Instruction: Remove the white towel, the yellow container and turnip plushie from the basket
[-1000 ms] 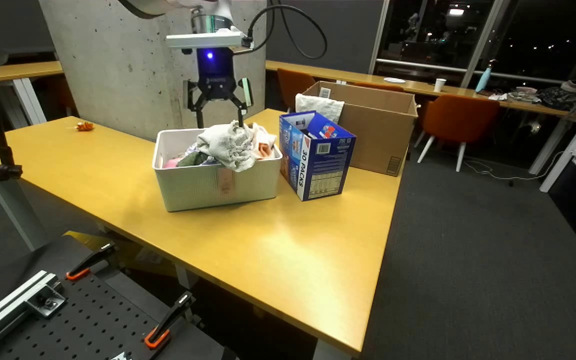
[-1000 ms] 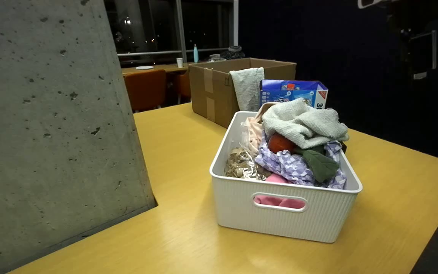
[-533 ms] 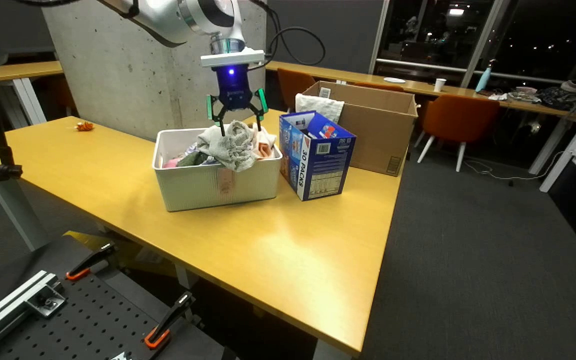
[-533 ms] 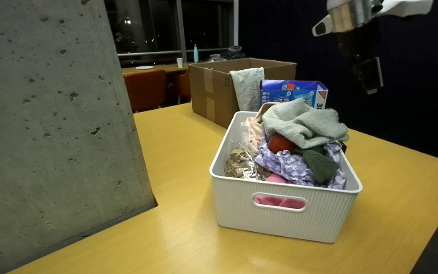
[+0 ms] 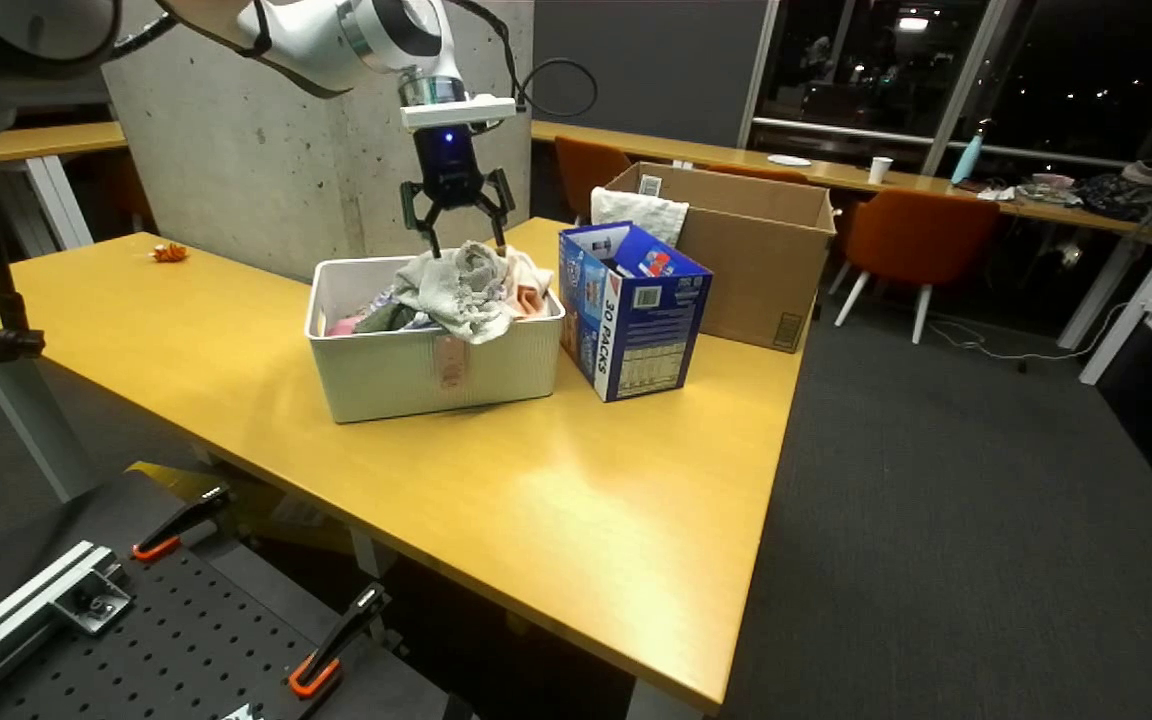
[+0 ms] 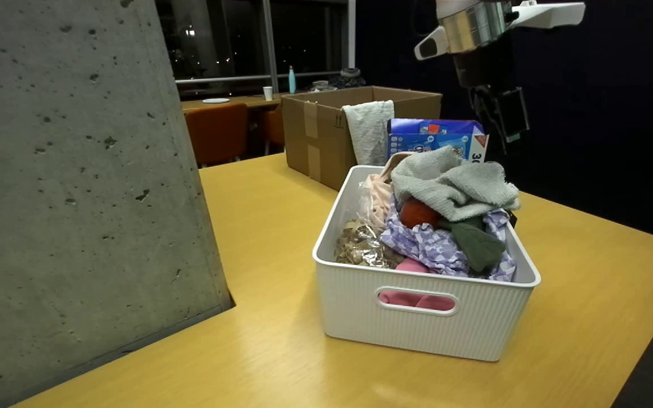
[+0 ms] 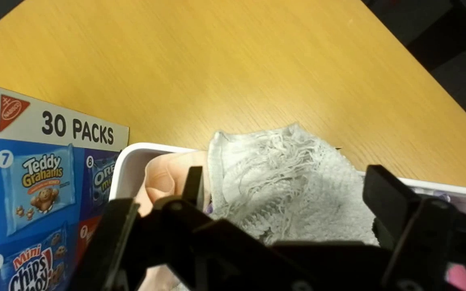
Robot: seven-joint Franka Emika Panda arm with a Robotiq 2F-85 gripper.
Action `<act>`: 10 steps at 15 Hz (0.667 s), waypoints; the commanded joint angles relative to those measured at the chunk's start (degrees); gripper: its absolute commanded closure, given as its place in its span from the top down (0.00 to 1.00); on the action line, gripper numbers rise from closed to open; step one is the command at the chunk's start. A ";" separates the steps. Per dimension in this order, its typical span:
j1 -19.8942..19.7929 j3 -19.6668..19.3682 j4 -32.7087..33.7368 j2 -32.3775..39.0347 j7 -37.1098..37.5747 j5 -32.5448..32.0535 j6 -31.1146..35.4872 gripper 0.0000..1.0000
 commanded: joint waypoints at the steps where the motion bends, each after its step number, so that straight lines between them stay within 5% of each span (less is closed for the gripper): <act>1: -0.38 0.23 -1.18 -0.28 0.35 0.30 1.82 1.00; 10: 1.26 0.25 -0.93 5.25 1.69 0.13 5.82 1.00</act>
